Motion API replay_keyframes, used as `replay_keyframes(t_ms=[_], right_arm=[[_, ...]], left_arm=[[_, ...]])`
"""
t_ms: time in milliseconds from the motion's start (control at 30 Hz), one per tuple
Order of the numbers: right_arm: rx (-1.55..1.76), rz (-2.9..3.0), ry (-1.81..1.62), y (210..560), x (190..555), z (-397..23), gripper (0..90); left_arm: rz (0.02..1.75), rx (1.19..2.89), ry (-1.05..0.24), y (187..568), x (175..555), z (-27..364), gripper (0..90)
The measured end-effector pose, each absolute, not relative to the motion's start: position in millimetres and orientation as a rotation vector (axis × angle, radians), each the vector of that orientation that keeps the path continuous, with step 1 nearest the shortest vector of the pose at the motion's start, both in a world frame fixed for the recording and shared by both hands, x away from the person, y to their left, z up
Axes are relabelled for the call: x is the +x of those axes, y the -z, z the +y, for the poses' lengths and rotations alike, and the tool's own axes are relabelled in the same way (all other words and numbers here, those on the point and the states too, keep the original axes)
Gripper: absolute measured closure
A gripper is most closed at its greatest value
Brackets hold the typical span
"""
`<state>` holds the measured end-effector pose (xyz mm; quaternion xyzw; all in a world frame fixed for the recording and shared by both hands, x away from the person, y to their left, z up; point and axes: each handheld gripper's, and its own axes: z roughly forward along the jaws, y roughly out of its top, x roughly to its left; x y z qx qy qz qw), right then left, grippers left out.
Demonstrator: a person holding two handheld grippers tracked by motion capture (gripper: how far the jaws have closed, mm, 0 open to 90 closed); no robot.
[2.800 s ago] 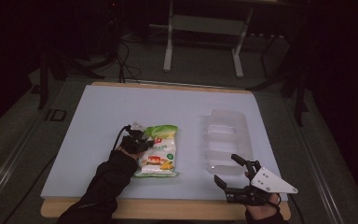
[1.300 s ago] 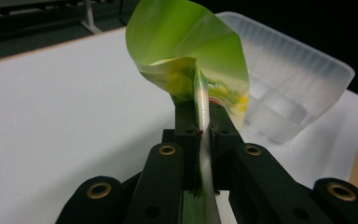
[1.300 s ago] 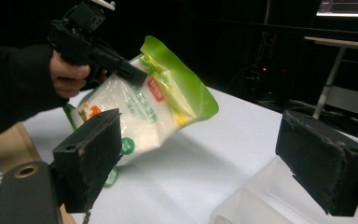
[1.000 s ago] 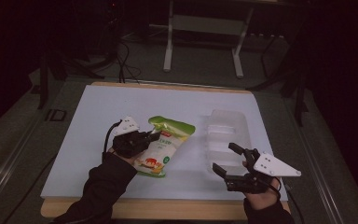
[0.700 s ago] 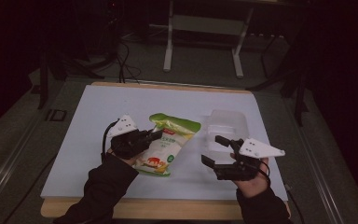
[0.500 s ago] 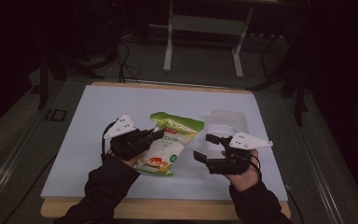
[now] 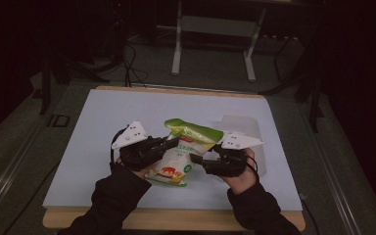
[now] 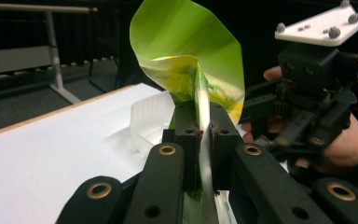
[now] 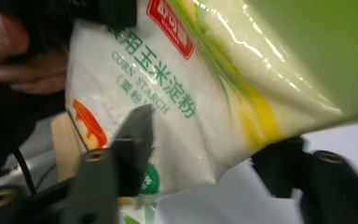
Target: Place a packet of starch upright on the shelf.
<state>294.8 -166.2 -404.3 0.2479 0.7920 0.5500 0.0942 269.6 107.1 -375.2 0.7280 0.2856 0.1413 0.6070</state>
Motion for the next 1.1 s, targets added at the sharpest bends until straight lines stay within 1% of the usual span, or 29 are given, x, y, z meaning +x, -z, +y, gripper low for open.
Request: replay_keyframes(t_ms=[100, 133, 167, 233, 267, 333, 367, 467, 733, 833, 900, 967, 1033, 1067, 1100], right_arm=[[0.776, 2.364, -1.655, 403.6, 298.5, -168.9, 63.4], [0.776, 2.364, -1.655, 403.6, 298.5, -168.9, 63.4], [0.797, 2.373, -1.670, 403.4, 300.9, -169.9, 68.0], [0.801, 2.378, -1.637, 403.0, 301.7, -169.1, 74.6], [0.797, 2.384, -1.621, 402.7, 301.7, -168.2, 80.9], [0.807, 2.412, -1.612, 402.1, 301.5, -167.2, 80.9], [0.793, 2.424, -1.570, 400.6, 300.0, -165.6, 86.5], [0.794, 2.450, -1.544, 397.6, 298.8, -166.0, 87.1], [0.767, 2.458, -1.555, 387.8, 298.5, -171.9, 87.2], [0.726, 2.444, -1.560, 377.4, 297.4, -176.0, 87.3], [0.707, 2.427, -1.563, 371.9, 296.1, -178.2, 87.4], [0.700, 2.416, -1.567, 368.4, 295.6, -179.7, 87.4], [0.695, 2.395, -1.558, 362.1, 295.9, -182.6, 87.4], [0.699, 2.387, -1.556, 360.6, 296.9, -183.8, 87.4], [0.707, 2.380, -1.547, 358.7, 298.1, -185.6, 87.4]], left_arm=[[0.666, 1.677, -0.302, 377.5, 271.2, 107.6, 85.9], [0.666, 1.677, -0.302, 377.5, 271.2, 107.6, 85.9], [0.670, 1.676, -0.278, 379.1, 272.6, 106.8, 85.9], [0.670, 1.681, -0.282, 380.0, 272.3, 104.7, 85.9], [0.666, 1.690, -0.283, 380.5, 272.5, 103.9, 85.9], [0.666, 1.690, -0.283, 380.5, 272.5, 103.9, 85.9], [0.677, 1.692, -0.263, 382.8, 275.1, 104.5, 85.8], [0.670, 1.694, -0.218, 384.6, 278.5, 107.2, 85.8], [0.631, 1.684, -0.201, 381.8, 278.8, 108.4, 85.4], [0.610, 1.676, -0.195, 380.0, 279.8, 110.2, 84.5], [0.591, 1.671, -0.178, 378.0, 280.7, 111.9, 81.4], [0.593, 1.669, -0.181, 377.6, 280.5, 112.2, 76.0], [0.590, 1.664, -0.179, 377.2, 279.4, 111.6, 65.3], [0.599, 1.668, -0.186, 377.4, 278.6, 110.6, 57.2], [0.601, 1.671, -0.197, 377.7, 278.1, 110.2, 51.0]])
